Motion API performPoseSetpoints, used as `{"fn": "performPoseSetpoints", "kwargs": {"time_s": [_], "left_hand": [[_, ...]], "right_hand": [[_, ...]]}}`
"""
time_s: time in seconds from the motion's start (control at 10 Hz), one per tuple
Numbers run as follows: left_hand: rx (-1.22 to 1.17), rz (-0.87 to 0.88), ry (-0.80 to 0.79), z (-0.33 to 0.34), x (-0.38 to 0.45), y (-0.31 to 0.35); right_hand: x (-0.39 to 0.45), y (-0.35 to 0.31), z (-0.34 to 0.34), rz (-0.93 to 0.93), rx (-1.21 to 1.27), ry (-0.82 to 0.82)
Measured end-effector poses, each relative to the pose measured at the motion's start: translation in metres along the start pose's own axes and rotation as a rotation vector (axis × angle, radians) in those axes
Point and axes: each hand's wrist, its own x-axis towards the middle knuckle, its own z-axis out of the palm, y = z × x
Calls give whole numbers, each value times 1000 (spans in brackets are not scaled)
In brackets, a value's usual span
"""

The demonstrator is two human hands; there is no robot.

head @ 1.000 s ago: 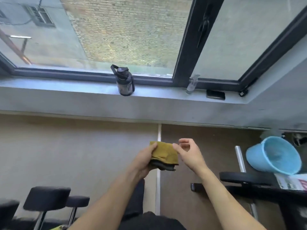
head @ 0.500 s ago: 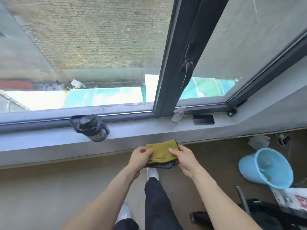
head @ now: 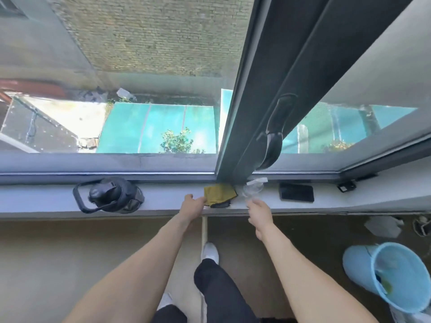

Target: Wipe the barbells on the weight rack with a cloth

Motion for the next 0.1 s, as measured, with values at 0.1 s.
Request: {"fn": "performPoseSetpoints", "kwargs": {"time_s": [0.1], "left_hand": [[-31, -19, -22, 0, -3, -4]], "right_hand": [[-5, 4, -3, 98, 39, -17]]}}
